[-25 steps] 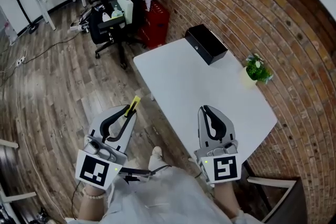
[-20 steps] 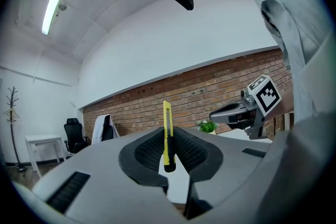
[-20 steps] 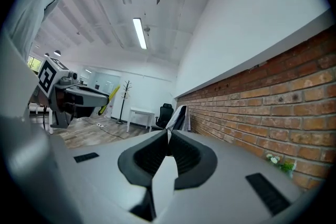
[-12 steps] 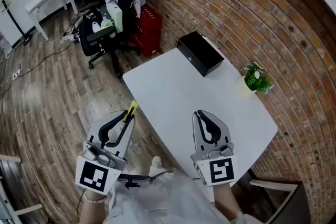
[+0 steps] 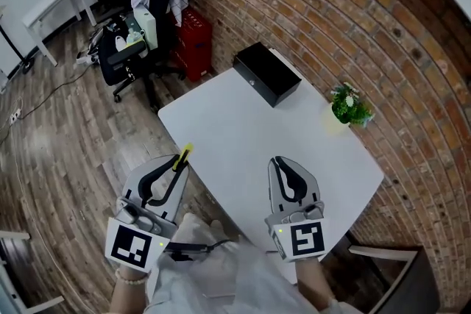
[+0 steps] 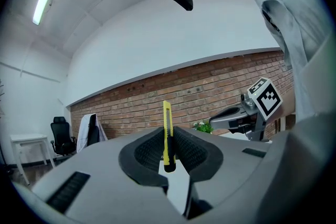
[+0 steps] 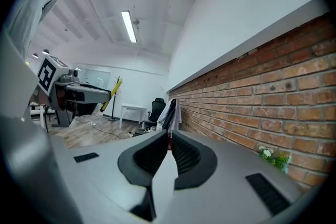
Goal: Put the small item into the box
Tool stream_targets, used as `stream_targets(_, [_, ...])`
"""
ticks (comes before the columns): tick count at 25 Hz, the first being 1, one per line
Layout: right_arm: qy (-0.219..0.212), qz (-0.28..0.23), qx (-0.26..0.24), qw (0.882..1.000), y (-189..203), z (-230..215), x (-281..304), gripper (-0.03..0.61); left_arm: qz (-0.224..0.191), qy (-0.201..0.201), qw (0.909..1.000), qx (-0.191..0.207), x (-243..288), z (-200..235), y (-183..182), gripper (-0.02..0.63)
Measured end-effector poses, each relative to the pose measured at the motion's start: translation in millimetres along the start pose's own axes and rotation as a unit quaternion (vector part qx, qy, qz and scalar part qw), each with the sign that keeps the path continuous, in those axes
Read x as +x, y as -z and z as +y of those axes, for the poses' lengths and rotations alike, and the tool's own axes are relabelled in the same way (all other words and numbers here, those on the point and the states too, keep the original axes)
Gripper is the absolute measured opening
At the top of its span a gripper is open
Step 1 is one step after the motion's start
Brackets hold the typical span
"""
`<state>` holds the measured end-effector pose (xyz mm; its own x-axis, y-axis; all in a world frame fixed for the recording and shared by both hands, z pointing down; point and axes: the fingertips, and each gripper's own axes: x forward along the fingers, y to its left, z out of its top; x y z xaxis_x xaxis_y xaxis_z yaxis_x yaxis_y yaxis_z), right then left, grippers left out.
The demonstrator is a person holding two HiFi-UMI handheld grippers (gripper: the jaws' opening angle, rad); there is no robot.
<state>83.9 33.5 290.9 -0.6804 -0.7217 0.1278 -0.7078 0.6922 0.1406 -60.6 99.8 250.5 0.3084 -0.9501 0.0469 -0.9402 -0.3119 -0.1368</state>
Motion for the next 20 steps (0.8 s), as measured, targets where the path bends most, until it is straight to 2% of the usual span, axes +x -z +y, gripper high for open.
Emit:
stream_targets(6, [0.017, 0.002, -0.001, 1.000, 5.5, -8.9, 1.4, 0.054, -0.001, 0.026, 0.9996, 0.003, 18.8, -3.7, 2.9, 0.067])
stream_targets(11, [0.037, -0.015, -0.001, 0.999, 1.3, -22.3, 10.7, 0.054, -0.006, 0.043, 0.9991, 0.003, 41.0, 1.0, 4.2, 0.067])
stream_targets(20, [0.078, 0.003, 0.003, 0.997, 13.9, -52.7, 45.7, 0.054, -0.004, 0.086, 0.9963, -0.003, 93.9, 25.5, 14.5, 0.067])
